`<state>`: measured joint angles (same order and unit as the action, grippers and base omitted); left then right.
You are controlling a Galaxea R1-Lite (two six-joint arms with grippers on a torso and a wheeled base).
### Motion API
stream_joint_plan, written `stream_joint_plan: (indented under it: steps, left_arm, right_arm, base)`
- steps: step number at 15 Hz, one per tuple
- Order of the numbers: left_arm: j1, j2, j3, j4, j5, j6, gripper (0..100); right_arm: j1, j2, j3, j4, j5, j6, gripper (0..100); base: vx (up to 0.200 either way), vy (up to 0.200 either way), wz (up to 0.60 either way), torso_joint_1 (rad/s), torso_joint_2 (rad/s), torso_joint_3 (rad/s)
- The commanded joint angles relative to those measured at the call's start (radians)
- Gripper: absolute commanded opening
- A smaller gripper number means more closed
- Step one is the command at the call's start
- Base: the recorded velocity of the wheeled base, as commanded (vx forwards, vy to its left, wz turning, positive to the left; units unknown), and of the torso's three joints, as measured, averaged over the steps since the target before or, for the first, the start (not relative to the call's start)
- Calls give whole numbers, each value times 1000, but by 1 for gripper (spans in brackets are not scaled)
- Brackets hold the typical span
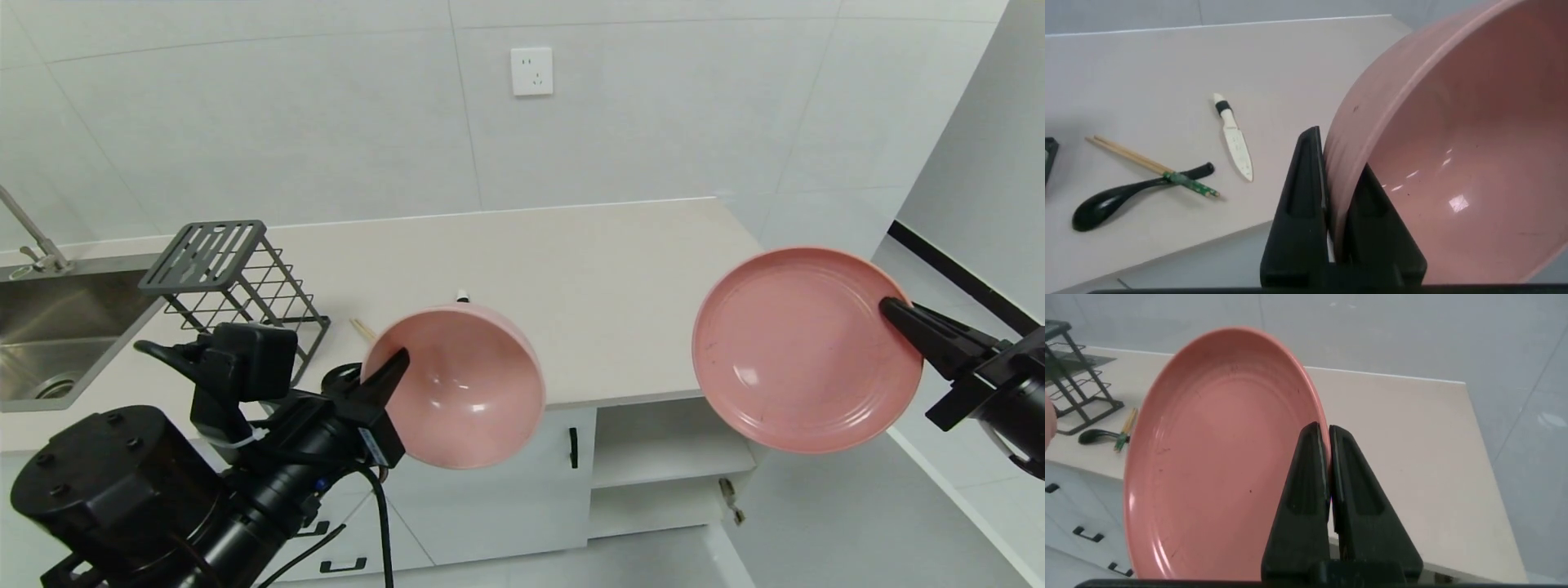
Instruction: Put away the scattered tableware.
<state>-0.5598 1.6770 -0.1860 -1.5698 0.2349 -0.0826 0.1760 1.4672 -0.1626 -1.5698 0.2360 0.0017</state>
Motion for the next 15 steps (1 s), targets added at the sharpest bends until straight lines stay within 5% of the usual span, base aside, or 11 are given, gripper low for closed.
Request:
stream_joint_plan:
  steps: [1, 7, 15]
  left_arm:
    - [0, -2, 2, -1, 0, 0, 0]
    - [-5, -3, 13, -1, 0, 0, 0]
    - [-19, -11, 19, -1, 0, -2, 0]
  right_arm:
    - [0, 1, 3, -1, 0, 0, 0]
    - [0, 1, 5, -1, 0, 0, 0]
    - [0, 1, 6, -1, 0, 0, 0]
  base:
    - [0, 0, 0, -173, 359, 178]
    - [0, 0, -400, -137, 278, 135]
    - [0, 0, 0, 0, 0, 0]
